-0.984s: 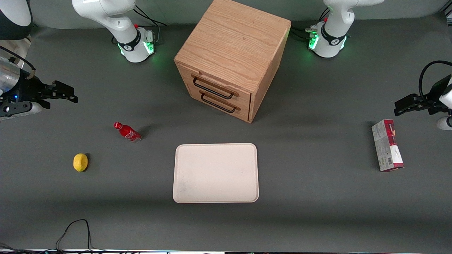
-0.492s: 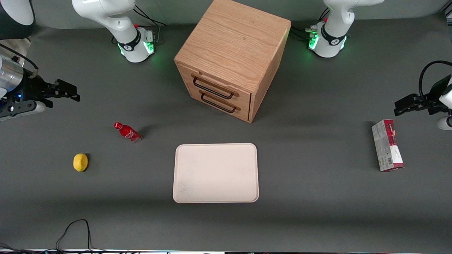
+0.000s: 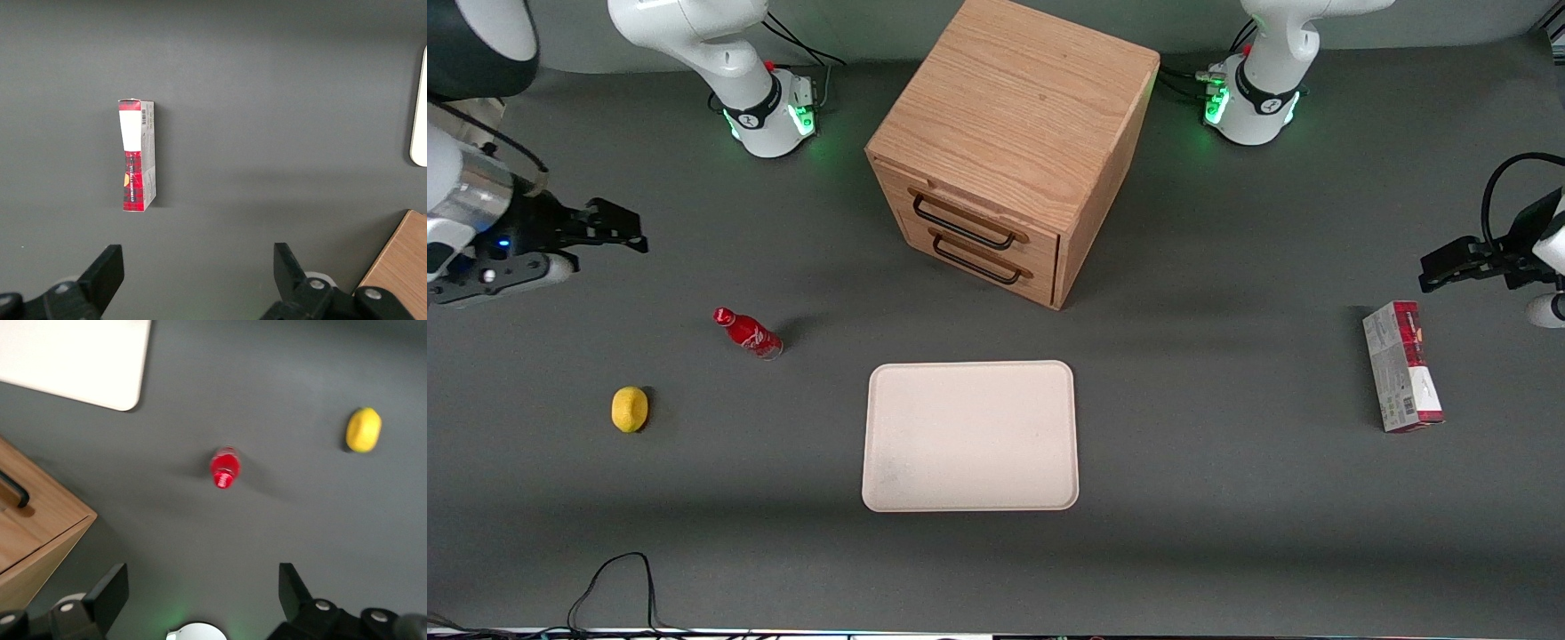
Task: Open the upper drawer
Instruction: 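Move the right gripper to the upper drawer's black handle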
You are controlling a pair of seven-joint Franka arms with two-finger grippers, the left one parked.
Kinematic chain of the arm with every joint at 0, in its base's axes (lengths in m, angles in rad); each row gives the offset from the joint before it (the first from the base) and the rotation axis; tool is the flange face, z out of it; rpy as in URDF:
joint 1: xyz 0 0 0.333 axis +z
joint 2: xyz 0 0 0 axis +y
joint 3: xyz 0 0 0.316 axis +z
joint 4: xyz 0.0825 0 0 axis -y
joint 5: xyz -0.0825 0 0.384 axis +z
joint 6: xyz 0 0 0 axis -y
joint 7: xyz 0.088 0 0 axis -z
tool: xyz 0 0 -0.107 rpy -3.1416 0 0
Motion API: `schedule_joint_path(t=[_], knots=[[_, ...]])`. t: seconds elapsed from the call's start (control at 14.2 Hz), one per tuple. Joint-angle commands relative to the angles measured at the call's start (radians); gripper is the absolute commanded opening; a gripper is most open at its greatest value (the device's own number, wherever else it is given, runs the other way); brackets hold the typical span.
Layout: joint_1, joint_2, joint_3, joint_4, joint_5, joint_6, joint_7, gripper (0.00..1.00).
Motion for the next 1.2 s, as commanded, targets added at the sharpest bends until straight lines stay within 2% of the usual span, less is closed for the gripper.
schedule_joint_path(t=[0.0, 0.28, 0.49, 0.63, 0.91, 0.98, 1.12], knots=[[0.089, 0.062, -0.007, 0.073, 0.004, -0.027, 0.018, 1.00], [0.194, 0.131, -0.006, 0.101, 0.009, -0.009, 0.018, 1.00], [0.325, 0.223, -0.006, 0.182, 0.001, 0.002, 0.014, 1.00], [0.362, 0.249, -0.004, 0.193, 0.007, 0.000, 0.009, 1.00], [0.428, 0.271, -0.004, 0.195, 0.013, 0.003, -0.126, 1.00], [0.432, 0.285, -0.001, 0.198, 0.050, 0.005, -0.165, 1.00], [0.426, 0.314, -0.004, 0.216, 0.172, 0.005, -0.204, 1.00]])
